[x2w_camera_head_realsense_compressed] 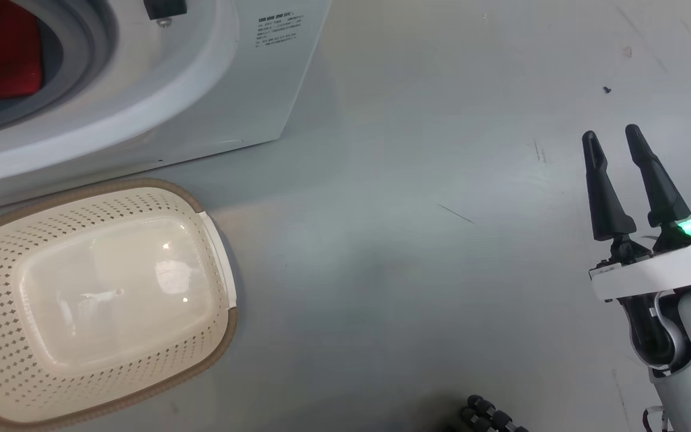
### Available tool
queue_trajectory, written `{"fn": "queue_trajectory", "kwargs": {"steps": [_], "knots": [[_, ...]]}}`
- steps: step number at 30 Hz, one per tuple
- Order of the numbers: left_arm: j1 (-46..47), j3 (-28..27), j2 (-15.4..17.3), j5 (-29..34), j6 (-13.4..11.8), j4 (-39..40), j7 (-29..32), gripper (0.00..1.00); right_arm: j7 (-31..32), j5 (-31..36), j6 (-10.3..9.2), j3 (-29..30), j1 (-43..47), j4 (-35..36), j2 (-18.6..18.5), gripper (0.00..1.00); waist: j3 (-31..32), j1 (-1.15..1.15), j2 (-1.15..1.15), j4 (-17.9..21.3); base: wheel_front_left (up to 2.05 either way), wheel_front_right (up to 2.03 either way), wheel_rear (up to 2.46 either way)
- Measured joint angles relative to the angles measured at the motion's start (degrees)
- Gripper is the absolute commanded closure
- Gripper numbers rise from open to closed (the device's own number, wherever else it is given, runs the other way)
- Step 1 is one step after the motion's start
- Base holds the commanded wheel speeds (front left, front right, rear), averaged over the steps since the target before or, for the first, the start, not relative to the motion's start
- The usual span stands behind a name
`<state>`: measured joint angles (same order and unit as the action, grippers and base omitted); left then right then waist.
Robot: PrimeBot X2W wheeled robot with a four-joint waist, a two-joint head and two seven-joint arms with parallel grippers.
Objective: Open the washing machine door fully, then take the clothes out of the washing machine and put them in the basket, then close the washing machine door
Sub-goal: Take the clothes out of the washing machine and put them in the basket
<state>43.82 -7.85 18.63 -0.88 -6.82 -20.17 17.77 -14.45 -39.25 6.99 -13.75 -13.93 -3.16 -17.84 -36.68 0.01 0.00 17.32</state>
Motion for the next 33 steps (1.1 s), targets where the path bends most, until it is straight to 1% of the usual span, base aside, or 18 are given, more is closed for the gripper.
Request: {"fn": "queue_trajectory", "kwargs": {"steps": [1,7,14,21,33], "knots": [[0.28,-0.15,0.45,0.00,0.00,-0.35,0.75,0.00,0.00,-0.08,0.00,0.13,-0.18,0.03,-0.01,0.00,-0.12,0.00,0.00,0.12,0.00,0.00,0.00],[1.90,-0.18,0.64,-0.96,0.16,-2.93,5.03,0.00,0.00,-0.18,0.00,0.18,-0.18,-0.42,-0.01,0.00,-0.37,0.00,0.00,0.41,0.00,0.00,0.00],[3.91,0.48,1.29,-1.18,2.19,-4.20,8.67,0.00,0.00,-0.53,0.00,0.23,-0.28,-0.46,-0.01,0.00,-0.73,0.00,0.00,0.66,0.00,0.00,0.00],[4.51,0.75,2.05,-1.63,3.67,-5.54,10.25,0.00,0.00,-0.57,0.00,0.25,-1.01,-0.44,-0.04,0.00,-1.38,0.00,0.00,0.77,0.00,0.00,0.00],[7.04,1.13,2.81,-1.47,3.85,-7.45,11.74,0.00,0.00,-0.57,0.00,0.21,-1.79,-0.42,-0.22,0.00,-2.59,0.00,0.00,0.75,0.00,0.00,0.00]]}}
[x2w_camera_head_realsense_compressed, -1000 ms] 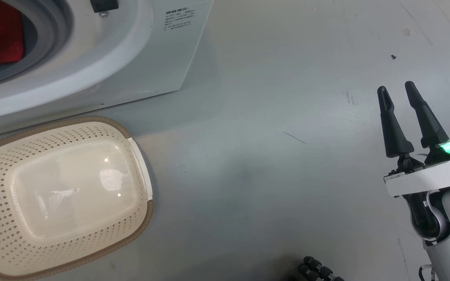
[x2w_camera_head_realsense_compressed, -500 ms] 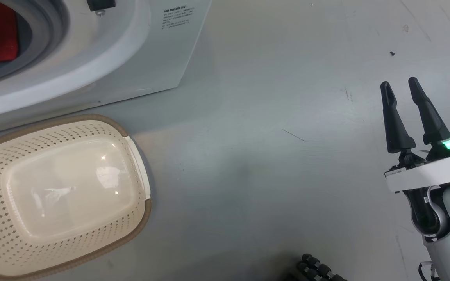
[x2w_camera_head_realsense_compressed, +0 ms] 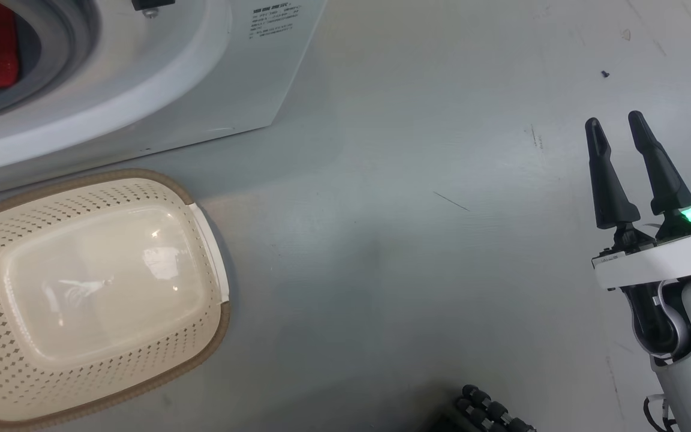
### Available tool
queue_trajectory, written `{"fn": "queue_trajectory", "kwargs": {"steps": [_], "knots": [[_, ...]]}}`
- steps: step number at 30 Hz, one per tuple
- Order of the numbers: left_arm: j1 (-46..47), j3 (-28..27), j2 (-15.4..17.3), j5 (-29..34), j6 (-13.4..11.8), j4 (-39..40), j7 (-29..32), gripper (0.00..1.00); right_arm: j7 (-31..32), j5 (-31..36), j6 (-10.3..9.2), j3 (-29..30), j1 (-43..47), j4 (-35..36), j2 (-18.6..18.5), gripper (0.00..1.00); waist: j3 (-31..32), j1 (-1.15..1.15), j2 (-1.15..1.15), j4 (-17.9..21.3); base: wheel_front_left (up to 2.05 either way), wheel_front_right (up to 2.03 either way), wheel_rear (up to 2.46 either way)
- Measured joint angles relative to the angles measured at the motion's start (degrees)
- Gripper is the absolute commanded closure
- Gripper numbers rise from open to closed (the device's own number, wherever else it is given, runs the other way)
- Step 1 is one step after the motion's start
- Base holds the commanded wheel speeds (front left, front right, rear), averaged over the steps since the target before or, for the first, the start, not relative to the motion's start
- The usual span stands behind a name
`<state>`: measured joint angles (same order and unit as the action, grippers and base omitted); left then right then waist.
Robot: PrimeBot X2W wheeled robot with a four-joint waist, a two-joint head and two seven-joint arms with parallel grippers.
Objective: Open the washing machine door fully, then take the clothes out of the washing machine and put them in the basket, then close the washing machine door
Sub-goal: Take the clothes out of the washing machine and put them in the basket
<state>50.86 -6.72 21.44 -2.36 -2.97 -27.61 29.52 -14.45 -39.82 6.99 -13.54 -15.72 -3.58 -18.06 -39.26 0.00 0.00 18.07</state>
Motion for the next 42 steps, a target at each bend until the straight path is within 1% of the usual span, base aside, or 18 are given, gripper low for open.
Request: {"fn": "queue_trajectory", "kwargs": {"steps": [7,8,9,17,24,28,32,38,42], "knots": [[0.95,0.02,0.14,0.01,-0.01,-1.27,0.20,0.00,0.00,0.00,0.00,-0.03,-0.39,0.02,-0.16,0.00,-0.32,0.00,0.00,0.02,0.00,0.00,0.00],[1.03,0.04,0.14,0.01,-0.01,-1.42,0.24,0.62,0.00,0.00,0.00,-0.02,-0.40,0.01,-0.16,0.00,-0.34,0.00,0.00,0.03,0.00,0.00,0.00],[1.14,0.09,0.14,0.01,-0.01,-1.52,0.25,1.00,0.00,0.00,0.00,-0.01,-0.42,0.01,-0.16,0.00,-0.35,0.00,0.00,0.02,0.00,0.00,0.00],[1.78,0.23,0.13,0.01,-0.24,-2.33,0.57,1.00,0.00,0.00,0.00,0.03,-0.74,-0.10,-0.15,0.00,-0.07,0.00,0.00,-0.31,0.00,0.00,0.00],[1.61,0.89,-0.64,0.01,-0.26,-3.80,-1.14,1.00,0.00,0.03,0.00,0.41,-0.98,-0.65,-0.18,0.00,1.03,0.00,0.00,-0.85,0.00,0.00,0.00],[1.44,1.32,-1.11,0.01,-0.26,-3.85,-3.16,1.00,0.00,0.19,0.00,0.43,-0.98,-0.67,-0.16,0.00,2.01,0.00,0.00,-1.27,0.00,0.00,0.00],[1.24,1.38,-2.56,-0.03,-0.26,-3.79,-5.60,1.00,0.00,0.42,0.00,0.43,-0.98,-0.87,-0.16,0.00,3.21,0.00,0.00,-1.70,0.00,0.00,0.00],[-0.82,1.97,-3.71,-0.15,-0.15,-3.79,-9.56,1.00,0.00,1.00,0.00,0.51,-0.98,-1.22,-0.15,0.00,5.62,0.00,0.00,-2.39,0.00,0.00,0.00],[-2.44,2.82,-4.65,-0.19,0.34,-3.77,-12.40,1.00,0.00,1.49,0.00,0.81,-0.84,-1.58,-0.12,0.00,7.57,0.00,0.00,-2.90,0.00,0.00,0.00]]}}
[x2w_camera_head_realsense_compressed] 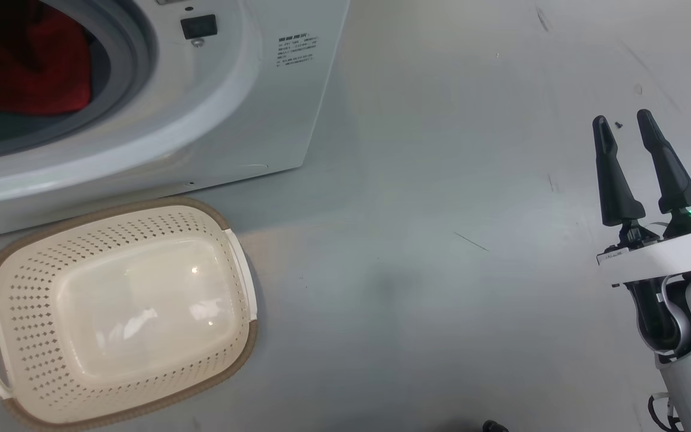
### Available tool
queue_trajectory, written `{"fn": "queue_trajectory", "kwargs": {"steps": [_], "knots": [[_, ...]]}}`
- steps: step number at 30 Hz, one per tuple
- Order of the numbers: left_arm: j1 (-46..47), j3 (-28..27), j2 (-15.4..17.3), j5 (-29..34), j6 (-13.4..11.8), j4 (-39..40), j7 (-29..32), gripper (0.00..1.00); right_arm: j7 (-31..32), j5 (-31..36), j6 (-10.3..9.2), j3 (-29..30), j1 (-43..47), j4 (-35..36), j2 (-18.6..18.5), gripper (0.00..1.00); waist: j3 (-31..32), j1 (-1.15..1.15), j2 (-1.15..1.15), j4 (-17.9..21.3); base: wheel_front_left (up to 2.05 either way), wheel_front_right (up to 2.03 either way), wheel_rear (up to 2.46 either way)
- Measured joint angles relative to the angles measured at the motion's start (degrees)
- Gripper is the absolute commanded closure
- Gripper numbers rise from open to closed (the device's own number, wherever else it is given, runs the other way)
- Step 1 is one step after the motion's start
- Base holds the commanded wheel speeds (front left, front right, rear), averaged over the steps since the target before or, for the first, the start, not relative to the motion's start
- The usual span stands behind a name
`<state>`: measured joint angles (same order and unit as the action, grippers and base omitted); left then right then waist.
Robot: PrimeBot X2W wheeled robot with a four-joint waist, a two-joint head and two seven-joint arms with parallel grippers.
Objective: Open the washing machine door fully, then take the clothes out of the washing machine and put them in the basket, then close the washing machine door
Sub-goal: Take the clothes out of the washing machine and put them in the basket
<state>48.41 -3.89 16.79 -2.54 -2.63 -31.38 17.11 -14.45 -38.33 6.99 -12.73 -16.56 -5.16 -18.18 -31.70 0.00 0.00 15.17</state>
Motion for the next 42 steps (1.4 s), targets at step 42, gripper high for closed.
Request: {"fn": "queue_trajectory", "kwargs": {"steps": [42], "knots": [[-30.21,4.56,-11.02,-4.59,4.70,3.36,-27.32,1.00,0.00,6.21,0.00,0.07,13.51,-4.91,2.99,0.00,25.39,0.00,0.00,-10.32,0.00,0.00,0.00]]}}
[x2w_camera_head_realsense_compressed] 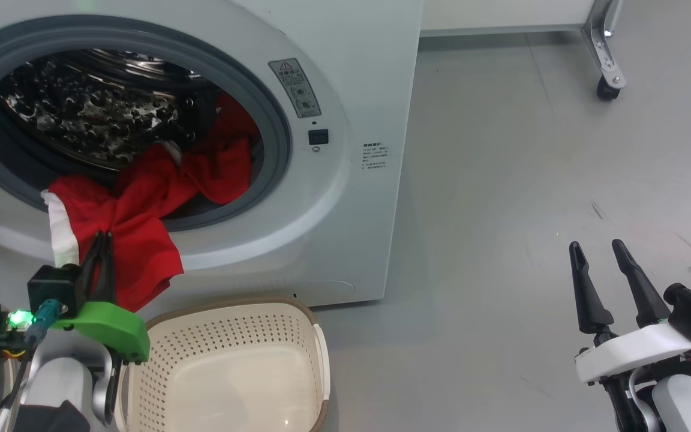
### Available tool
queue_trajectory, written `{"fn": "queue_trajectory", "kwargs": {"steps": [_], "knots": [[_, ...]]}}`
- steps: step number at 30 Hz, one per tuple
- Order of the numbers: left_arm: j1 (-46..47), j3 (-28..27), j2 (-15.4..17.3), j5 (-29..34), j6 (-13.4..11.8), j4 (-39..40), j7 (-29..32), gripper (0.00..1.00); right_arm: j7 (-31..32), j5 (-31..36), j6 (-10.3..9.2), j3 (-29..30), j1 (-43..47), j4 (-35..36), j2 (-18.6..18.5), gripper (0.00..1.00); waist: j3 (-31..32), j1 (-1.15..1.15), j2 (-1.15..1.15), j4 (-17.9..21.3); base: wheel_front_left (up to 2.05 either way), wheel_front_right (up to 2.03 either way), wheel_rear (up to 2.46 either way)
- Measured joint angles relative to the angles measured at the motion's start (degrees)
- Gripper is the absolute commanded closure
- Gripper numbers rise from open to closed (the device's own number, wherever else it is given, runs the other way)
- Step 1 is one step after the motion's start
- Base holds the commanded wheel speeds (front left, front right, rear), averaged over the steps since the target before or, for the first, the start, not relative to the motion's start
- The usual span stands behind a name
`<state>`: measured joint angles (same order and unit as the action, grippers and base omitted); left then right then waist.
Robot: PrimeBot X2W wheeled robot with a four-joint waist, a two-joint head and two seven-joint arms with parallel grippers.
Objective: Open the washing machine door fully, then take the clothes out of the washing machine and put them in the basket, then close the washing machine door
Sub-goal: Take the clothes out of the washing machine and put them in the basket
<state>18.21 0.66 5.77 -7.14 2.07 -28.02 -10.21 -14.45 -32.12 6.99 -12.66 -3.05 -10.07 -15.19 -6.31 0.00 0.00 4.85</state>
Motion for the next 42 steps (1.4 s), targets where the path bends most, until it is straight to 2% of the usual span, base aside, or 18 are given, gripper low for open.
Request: {"fn": "queue_trajectory", "kwargs": {"steps": [10,21,32,42], "knots": [[-4.20,0.21,-0.68,-0.35,0.08,6.80,-2.81,1.00,0.00,0.54,0.00,-0.32,1.39,-0.30,0.94,0.00,3.87,0.00,0.00,-1.07,0.00,0.00,0.00],[-5.28,1.32,-1.54,-0.34,-0.04,15.81,-4.00,1.00,0.00,1.03,0.00,0.40,1.41,0.01,1.65,0.00,3.75,0.00,0.00,-1.48,0.00,0.00,0.00],[-9.90,3.45,-1.65,-0.27,-0.04,17.19,-3.86,1.00,0.00,1.53,0.00,0.74,1.49,0.69,1.83,0.00,2.65,0.00,0.00,-1.21,0.00,0.00,0.00],[-12.81,6.71,-2.20,0.92,-0.31,15.19,1.13,1.00,0.00,1.53,0.00,0.80,1.44,2.12,0.69,0.00,-0.81,0.00,0.00,-0.46,0.00,0.00,0.00]]}}
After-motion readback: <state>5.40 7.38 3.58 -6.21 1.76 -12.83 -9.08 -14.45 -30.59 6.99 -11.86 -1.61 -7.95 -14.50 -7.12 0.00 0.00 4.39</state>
